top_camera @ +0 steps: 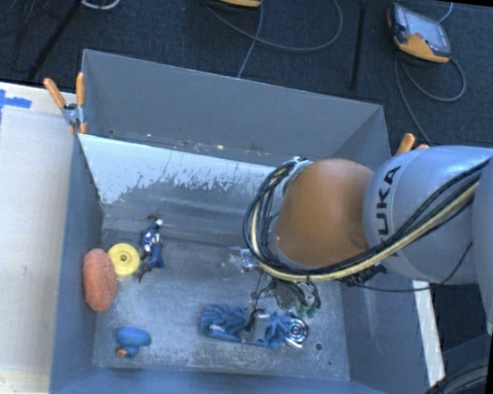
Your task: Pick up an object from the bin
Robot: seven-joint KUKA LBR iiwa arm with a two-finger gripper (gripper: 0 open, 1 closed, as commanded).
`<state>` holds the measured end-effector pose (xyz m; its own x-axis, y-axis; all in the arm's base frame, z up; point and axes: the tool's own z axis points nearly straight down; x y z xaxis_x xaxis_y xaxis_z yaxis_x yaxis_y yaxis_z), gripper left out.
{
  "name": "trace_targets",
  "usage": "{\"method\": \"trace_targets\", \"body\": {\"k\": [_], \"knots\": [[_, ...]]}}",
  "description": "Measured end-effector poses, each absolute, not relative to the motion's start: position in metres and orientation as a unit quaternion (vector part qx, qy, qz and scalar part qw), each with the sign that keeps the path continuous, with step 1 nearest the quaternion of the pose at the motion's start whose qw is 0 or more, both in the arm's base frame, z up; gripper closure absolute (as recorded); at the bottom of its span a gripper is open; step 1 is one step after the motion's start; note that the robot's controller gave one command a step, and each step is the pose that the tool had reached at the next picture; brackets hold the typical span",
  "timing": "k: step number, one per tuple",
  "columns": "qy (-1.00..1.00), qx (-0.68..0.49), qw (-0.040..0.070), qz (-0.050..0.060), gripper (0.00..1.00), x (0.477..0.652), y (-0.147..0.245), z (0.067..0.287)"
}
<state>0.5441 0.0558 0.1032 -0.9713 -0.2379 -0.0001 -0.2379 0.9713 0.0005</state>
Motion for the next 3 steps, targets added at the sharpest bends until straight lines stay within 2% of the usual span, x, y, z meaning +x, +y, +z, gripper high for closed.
{"method": "trace_targets", "body": {"k": [1, 2, 3], "knots": [[0.989, -0.147, -0.001, 0.0, 1.0, 0.522, 0.03, 0.069], [0.989, -0.147, -0.001, 0.001, 1.0, 0.522, 0.03, 0.069], [0.989, -0.151, 0.0, 0.0, 1.0, 0.492, 0.029, 0.07]]}}
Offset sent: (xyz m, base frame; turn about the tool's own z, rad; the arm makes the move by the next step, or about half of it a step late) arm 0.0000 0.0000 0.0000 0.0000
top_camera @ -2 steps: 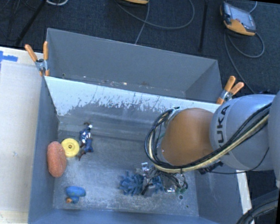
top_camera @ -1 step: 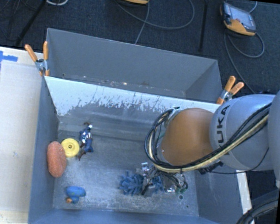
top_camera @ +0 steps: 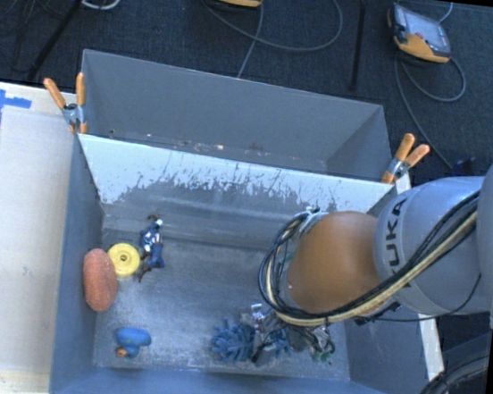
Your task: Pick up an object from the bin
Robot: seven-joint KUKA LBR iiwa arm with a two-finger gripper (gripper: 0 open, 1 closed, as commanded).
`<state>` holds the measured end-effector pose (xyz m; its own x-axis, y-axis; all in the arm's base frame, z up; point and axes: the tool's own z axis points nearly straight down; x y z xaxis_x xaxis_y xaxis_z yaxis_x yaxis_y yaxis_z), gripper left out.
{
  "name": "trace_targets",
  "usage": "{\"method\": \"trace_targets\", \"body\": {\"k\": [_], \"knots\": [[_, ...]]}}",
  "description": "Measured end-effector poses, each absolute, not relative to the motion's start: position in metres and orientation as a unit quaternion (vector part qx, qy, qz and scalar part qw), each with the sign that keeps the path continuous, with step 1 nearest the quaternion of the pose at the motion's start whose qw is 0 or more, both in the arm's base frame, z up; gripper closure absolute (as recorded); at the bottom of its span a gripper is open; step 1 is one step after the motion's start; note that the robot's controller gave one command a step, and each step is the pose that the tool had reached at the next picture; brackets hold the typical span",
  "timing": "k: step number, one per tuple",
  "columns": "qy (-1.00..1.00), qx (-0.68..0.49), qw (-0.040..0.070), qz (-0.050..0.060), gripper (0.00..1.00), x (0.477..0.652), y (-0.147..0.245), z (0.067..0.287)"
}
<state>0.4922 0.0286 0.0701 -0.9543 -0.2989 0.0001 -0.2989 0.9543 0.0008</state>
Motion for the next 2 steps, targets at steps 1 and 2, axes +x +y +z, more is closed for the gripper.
{"method": "trace_targets", "body": {"k": [1, 2], "knots": [[-0.988, 0.153, -0.004, 0.0, 1.0, 0.465, 0.028, 0.071], [-0.987, 0.161, 0.001, -0.001, 1.0, 0.472, 0.028, 0.096]]}}
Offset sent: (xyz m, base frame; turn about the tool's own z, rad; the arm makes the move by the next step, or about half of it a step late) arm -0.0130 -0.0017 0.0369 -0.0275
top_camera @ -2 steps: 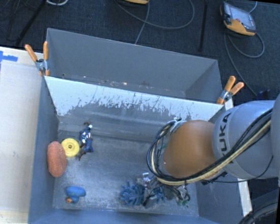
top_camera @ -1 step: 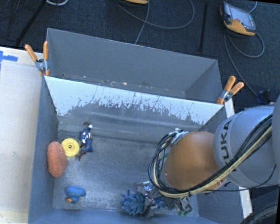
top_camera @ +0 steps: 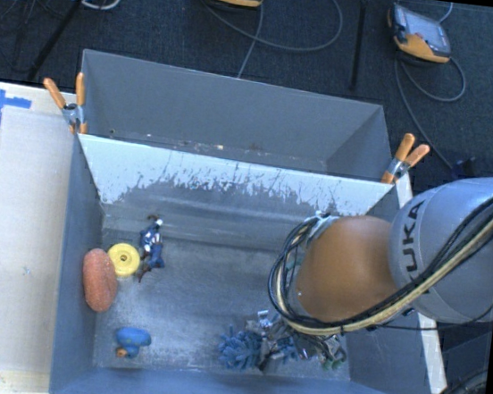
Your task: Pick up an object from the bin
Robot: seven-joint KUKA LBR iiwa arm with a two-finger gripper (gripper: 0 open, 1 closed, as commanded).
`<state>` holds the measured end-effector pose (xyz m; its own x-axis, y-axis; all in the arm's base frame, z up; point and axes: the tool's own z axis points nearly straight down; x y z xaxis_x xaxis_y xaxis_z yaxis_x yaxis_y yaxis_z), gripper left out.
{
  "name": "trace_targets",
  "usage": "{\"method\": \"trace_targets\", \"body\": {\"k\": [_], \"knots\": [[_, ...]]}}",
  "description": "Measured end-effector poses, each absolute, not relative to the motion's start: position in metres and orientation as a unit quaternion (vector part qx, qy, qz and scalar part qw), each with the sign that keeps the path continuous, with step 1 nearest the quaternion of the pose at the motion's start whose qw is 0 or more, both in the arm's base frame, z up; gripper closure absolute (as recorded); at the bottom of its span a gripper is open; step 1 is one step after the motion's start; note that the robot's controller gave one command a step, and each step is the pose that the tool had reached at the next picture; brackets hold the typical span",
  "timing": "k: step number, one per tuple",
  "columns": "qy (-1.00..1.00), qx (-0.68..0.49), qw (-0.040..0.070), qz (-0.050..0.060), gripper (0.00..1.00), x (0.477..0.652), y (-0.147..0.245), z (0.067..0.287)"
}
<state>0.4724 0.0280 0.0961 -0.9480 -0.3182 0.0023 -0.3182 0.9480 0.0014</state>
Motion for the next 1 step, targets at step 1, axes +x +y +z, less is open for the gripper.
{"method": "trace_targets", "body": {"k": [1], "knots": [[-0.989, 0.147, 0.0, 0.0, 1.0, 0.483, 0.037, 0.1515]]}}
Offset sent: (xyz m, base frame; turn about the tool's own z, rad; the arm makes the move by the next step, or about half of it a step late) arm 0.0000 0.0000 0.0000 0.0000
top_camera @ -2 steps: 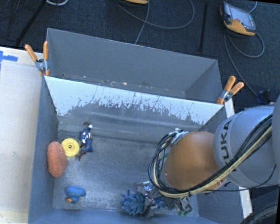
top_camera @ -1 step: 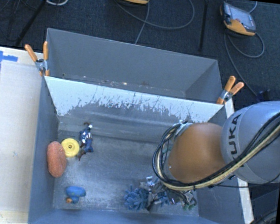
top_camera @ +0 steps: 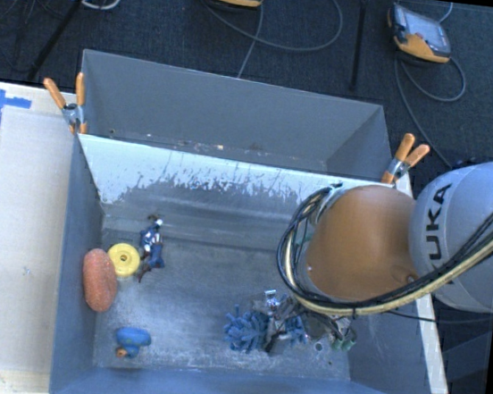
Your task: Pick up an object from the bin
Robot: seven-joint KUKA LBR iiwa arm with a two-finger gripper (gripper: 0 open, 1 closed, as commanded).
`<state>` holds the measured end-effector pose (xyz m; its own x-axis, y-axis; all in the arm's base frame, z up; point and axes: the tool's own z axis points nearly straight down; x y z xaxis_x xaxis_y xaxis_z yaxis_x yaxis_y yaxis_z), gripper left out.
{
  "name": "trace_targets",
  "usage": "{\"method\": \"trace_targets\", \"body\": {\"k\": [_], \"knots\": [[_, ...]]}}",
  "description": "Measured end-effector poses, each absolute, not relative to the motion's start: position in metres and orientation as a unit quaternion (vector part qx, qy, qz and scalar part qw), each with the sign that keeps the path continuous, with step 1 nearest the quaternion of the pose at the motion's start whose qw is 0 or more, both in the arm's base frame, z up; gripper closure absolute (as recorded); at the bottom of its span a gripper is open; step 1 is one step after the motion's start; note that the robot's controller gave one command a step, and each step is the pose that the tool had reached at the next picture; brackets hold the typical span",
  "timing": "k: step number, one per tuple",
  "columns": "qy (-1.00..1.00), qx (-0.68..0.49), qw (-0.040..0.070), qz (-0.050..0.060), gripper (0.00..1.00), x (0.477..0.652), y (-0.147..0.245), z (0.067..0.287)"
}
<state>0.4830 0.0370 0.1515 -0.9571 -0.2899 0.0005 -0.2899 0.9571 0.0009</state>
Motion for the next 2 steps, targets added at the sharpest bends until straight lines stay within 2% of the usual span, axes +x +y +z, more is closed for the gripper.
{"method": "trace_targets", "body": {"k": [1, 2], "knots": [[-0.989, 0.146, 0.0, 0.0, 1.0, 0.483, 0.037, 0.152], [-0.99, 0.139, 0.001, 0.0, 1.0, 0.494, 0.038, 0.354]]}}
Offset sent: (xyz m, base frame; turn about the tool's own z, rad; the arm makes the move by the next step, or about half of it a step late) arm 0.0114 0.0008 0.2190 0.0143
